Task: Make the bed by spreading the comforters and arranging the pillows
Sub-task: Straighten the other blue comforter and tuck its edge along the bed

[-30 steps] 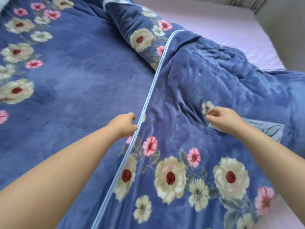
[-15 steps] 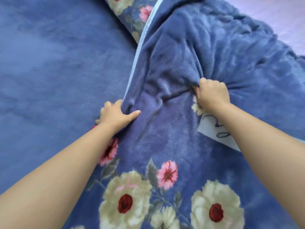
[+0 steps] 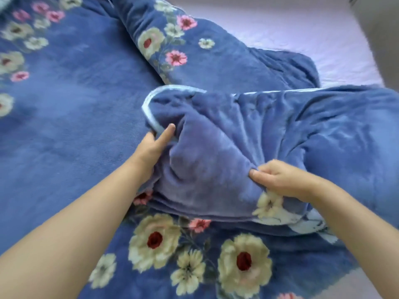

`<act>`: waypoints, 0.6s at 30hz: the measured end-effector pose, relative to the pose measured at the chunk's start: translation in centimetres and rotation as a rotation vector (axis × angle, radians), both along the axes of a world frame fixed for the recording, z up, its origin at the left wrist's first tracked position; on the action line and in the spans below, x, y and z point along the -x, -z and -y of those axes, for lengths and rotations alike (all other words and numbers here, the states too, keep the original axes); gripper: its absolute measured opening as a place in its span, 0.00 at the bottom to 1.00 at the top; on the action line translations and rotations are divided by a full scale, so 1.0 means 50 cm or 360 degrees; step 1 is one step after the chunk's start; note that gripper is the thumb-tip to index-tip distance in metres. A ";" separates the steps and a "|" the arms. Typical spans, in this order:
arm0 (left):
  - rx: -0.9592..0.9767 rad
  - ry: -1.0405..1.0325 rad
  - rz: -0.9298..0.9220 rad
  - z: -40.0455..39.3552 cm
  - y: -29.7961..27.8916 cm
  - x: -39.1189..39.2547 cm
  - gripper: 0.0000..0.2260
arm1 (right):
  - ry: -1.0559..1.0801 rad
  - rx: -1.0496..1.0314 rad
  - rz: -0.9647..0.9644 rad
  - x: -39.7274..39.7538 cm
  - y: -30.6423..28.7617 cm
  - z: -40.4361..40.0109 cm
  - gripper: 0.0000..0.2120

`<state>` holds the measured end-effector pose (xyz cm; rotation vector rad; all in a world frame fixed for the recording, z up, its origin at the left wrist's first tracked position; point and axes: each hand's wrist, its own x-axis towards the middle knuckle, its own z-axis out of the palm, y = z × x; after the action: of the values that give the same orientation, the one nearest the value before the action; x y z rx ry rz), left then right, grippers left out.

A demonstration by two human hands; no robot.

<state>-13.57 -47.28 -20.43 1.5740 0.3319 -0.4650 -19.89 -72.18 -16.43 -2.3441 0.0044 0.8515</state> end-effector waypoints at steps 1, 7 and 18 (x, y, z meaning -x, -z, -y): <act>0.0138 0.0056 0.0002 0.015 -0.018 0.016 0.27 | -0.0035 -0.0007 -0.0073 0.040 -0.005 0.002 0.25; -0.0081 0.0309 -0.0212 0.082 -0.058 0.174 0.29 | -0.0367 0.0183 -0.0042 0.276 -0.031 -0.006 0.25; -0.0756 0.1556 -0.0197 0.152 -0.124 0.463 0.13 | -0.0202 0.0534 0.0268 0.467 -0.067 0.174 0.08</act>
<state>-36.70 -54.87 -14.24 2.1234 -0.2985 -1.3082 -43.26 -80.88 -13.07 -2.7511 -0.0789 0.7572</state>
